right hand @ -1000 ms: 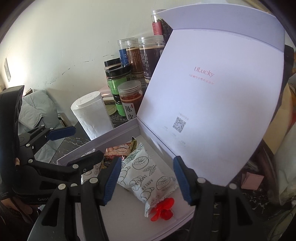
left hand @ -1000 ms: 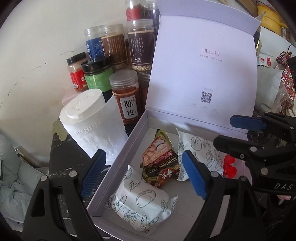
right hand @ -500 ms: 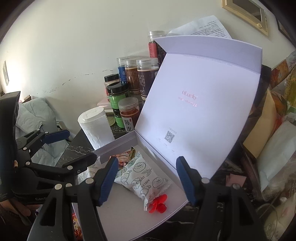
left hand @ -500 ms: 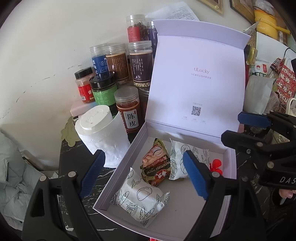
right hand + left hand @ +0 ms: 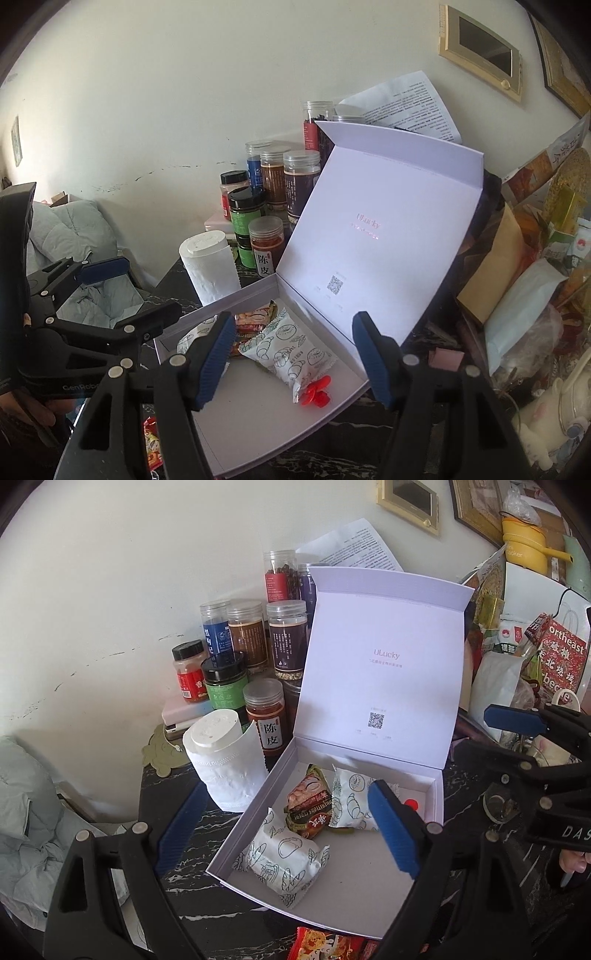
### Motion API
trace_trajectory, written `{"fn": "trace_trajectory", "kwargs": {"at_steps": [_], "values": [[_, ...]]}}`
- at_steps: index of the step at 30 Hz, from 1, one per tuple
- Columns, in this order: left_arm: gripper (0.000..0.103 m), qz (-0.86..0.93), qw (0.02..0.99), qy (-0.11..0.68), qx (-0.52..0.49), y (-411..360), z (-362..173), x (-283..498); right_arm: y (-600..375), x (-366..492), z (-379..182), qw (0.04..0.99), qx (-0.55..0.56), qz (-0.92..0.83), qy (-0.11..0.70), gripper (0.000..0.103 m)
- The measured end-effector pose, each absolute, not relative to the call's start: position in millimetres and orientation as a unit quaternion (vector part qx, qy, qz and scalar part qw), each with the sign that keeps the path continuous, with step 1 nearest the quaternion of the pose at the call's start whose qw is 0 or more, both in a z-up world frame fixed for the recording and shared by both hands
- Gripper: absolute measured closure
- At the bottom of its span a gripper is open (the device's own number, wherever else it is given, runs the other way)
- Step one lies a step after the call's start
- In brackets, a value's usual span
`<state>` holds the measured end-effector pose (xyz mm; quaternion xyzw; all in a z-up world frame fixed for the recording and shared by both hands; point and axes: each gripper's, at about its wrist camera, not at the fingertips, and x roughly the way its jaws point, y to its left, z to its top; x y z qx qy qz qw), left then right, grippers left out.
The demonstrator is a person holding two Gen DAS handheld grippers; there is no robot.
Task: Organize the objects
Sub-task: 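Withdraw both tools from the box toward the red snack packets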
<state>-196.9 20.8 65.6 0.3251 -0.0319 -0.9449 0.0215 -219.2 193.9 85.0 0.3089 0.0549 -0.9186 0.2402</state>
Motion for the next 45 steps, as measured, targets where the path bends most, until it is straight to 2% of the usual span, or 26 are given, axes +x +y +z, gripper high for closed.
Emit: {"fn": "trace_trajectory", "kwargs": {"at_steps": [24,45], "values": [[0.008,-0.957,0.029,-0.032,0.288,30,103,-115,208,-129,118,0.227,0.282,-0.930,0.055,0.032],[0.008,-0.946,0.030,-0.029,0.321,41,77,-73,216,-85,89,0.228,0.307,-0.923,0.048,0.031]]}}
